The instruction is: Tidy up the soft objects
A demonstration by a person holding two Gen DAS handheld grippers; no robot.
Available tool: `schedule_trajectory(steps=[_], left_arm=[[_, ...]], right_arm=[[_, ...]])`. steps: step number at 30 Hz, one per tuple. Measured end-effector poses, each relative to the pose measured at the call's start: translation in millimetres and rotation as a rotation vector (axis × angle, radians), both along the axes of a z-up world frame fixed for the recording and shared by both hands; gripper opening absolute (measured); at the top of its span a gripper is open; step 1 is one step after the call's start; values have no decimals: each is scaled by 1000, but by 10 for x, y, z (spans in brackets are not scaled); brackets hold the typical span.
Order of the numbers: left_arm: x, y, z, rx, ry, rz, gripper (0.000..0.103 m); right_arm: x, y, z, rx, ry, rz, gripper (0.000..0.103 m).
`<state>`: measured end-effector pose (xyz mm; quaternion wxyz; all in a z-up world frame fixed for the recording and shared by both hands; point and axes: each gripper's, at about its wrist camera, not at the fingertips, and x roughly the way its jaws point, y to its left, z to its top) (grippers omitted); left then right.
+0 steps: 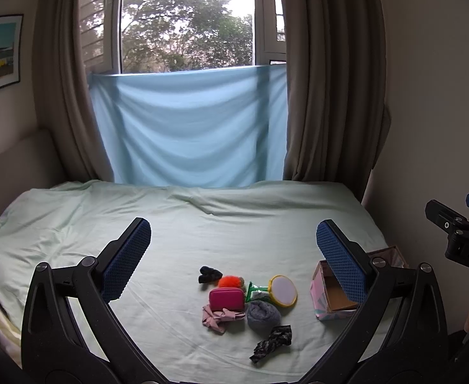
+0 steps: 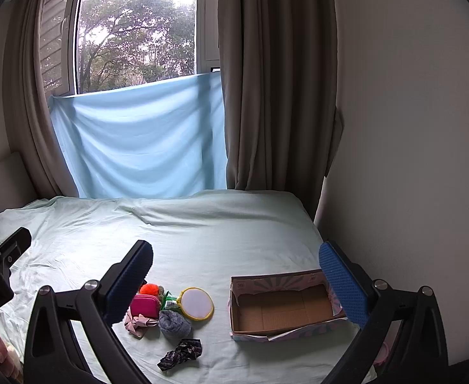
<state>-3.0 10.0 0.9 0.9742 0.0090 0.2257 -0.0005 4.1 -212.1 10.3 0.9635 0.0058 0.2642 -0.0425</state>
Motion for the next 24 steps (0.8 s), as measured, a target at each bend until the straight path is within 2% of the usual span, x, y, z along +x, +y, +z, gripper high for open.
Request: schedule_trajectory(steps=[15, 19, 24], left_arm=[[-27, -34, 29, 15, -10, 11, 103], [-84, -8, 13, 26, -15, 59, 103], [-149, 48, -109, 56, 5, 100, 103]], right_arm=[[11, -13, 28, -14, -9, 19, 103], [40, -8, 18, -24, -7, 58, 103], [123, 9, -112, 19, 27, 132, 103]])
